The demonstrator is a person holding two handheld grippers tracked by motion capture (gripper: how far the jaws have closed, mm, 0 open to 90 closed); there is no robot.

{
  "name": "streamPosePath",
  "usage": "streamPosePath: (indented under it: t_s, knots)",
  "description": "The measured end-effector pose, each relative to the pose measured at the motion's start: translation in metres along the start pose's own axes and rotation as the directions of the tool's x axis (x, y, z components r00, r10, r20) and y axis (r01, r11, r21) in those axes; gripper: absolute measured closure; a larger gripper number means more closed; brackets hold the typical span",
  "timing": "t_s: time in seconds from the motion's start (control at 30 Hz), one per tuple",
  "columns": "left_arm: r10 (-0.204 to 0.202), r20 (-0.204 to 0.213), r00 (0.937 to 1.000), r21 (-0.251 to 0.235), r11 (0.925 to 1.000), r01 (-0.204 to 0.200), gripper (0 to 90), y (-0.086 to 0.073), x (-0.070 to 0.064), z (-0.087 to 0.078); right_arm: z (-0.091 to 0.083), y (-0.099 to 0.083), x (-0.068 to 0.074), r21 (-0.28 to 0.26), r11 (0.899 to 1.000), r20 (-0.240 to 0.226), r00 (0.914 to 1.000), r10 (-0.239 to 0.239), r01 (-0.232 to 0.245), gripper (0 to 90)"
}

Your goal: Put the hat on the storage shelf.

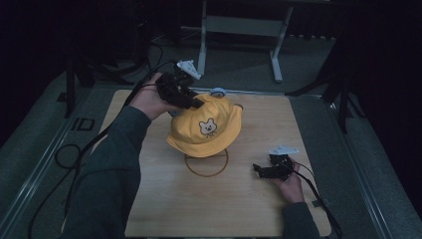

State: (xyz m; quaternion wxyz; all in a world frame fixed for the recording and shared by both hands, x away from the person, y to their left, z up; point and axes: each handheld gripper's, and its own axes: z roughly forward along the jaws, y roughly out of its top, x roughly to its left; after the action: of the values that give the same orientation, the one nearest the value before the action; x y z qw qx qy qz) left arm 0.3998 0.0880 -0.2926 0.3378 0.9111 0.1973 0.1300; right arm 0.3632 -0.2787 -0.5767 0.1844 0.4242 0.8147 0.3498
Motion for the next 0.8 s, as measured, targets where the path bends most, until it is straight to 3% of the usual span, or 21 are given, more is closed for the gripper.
streamPosePath:
  t_s: [0.2, 0.4, 0.57, 0.8]
  knots:
    - [-0.003, 0.011, 0.9999, -0.023, 0.9997, 0.004, 69.1, 0.003, -0.003, 0.009, 0.0, 0.0, 0.0, 0.001, 1.0, 0.0, 1.0, 0.003, -0.003, 13.8]
    - [-0.005, 0.019, 0.9998, -0.012, 0.9999, 0.005, 65.8, 0.004, -0.006, 0.017, 0.0, 0.0, 0.0, 0.001, 1.0, 0.0, 1.0, 0.002, -0.002, 13.8]
    - [-0.054, 0.042, 0.9977, -0.017, 0.9984, 0.055, 49.2, 0.004, -0.002, 0.015, 0.0, 0.0, 0.0, 0.001, 1.0, 0.0, 1.0, 0.003, -0.003, 13.8]
    - [-0.096, -0.008, 0.9954, -0.104, 0.9901, 0.094, 29.6, -0.001, 0.003, -0.003, 0.0, 0.0, 0.0, 0.001, 1.0, 0.0, 1.0, 0.003, -0.003, 13.8]
